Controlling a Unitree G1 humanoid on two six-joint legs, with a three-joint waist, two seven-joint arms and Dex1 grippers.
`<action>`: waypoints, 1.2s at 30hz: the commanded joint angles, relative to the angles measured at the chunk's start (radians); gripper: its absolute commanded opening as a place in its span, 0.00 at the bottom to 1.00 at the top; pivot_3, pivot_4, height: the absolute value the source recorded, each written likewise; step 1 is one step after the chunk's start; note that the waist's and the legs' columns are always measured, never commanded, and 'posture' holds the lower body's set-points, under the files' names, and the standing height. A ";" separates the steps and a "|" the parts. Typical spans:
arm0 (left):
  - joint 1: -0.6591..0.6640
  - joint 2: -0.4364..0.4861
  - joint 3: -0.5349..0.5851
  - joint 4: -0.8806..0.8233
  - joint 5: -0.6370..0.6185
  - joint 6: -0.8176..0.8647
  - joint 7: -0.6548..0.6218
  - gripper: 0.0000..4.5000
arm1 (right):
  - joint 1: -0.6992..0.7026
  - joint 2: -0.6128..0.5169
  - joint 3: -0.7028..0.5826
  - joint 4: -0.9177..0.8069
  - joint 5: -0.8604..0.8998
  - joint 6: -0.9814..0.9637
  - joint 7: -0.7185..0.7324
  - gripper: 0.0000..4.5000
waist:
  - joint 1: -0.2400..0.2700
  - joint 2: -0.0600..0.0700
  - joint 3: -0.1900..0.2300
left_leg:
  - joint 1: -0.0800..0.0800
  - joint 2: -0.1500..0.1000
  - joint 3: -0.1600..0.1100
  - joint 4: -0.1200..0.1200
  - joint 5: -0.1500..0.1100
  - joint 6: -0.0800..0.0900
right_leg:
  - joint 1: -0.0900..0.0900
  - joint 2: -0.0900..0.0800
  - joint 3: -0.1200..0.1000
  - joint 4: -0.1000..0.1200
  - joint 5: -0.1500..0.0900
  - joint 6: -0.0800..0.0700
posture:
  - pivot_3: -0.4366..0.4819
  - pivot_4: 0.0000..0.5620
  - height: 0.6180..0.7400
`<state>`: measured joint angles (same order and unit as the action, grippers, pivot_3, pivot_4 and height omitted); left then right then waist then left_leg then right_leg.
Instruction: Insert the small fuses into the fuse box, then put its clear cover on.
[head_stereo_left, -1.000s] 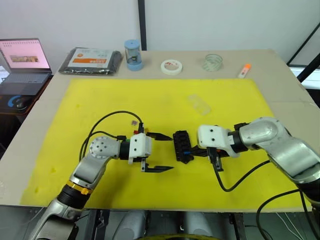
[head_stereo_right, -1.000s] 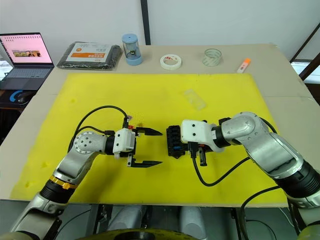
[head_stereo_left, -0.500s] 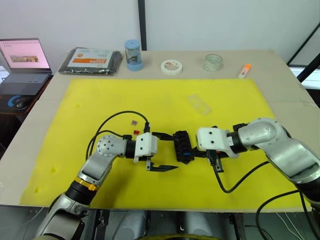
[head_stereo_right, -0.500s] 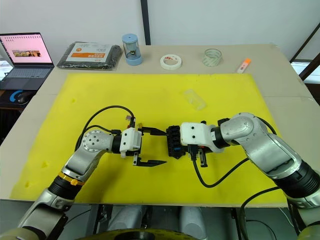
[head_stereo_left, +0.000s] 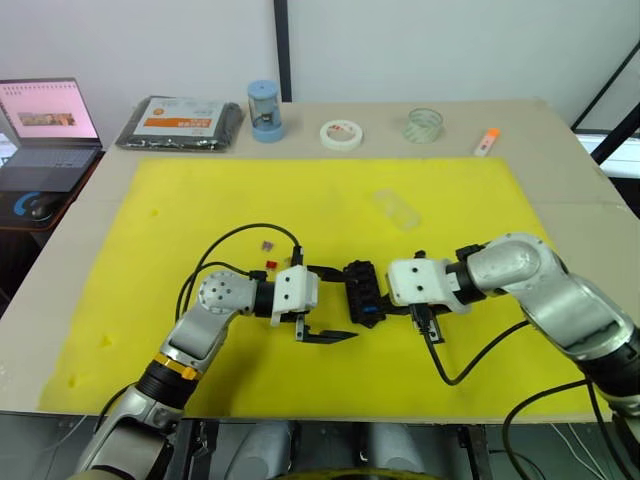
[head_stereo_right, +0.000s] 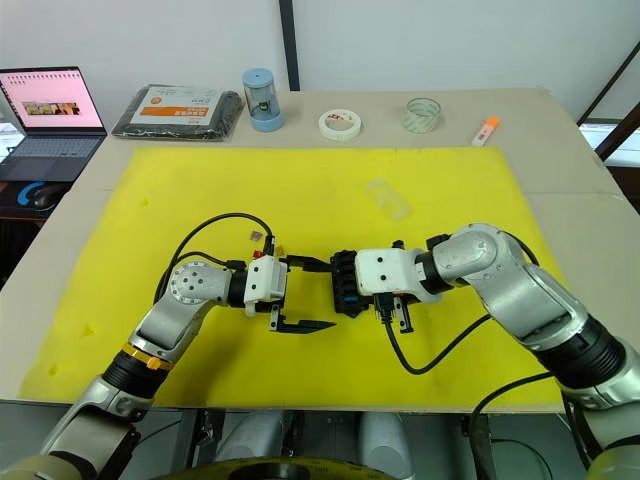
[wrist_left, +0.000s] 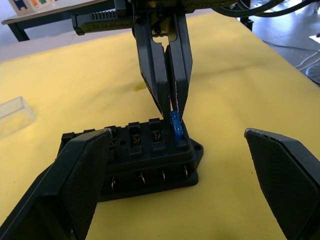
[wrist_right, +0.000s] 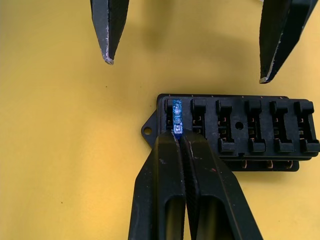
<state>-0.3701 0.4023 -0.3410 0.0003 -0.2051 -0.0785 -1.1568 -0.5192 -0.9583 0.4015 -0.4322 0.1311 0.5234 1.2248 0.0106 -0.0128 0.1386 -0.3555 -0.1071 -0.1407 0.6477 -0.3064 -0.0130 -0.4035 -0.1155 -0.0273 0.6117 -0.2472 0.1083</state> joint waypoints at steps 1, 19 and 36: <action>-0.015 -0.004 -0.001 -0.010 0.002 -0.020 -0.002 0.99 | 0.003 0.015 0.017 0.014 -0.028 -0.008 0.003 0.00 | 0.000 0.000 0.000 | 0.000 0.000 0.000 0.000 0.000 0.000 | 0.000 0.000 0.000 0.000 0.000 0.000 | 0.48 0.27 1.00; -0.021 -0.007 -0.001 0.008 0.013 -0.034 0.002 1.00 | 0.004 0.042 -0.013 0.036 -0.030 0.014 0.004 0.23 | 0.001 0.000 0.000 | 0.000 0.000 0.000 0.000 0.000 0.000 | 0.000 0.001 0.000 0.000 0.000 0.000 | 0.48 0.27 1.00; -0.021 -0.013 0.001 0.015 0.018 -0.041 0.005 1.00 | -0.037 0.035 -0.114 -0.010 0.085 0.086 0.025 0.38 | 0.003 0.000 0.000 | -0.001 0.000 0.000 0.000 0.000 0.000 | -0.001 0.000 0.000 0.000 0.000 0.000 | 0.48 0.27 1.00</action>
<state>-0.3787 0.3923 -0.3412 0.0286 -0.1859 -0.1014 -1.1541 -0.5406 -0.9208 0.3296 -0.4015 0.1879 0.5997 1.2515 0.0132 -0.0129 0.1384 -0.3565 -0.1074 -0.1409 0.6477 -0.3064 -0.0132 -0.4041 -0.1160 -0.0272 0.6115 -0.2472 0.1083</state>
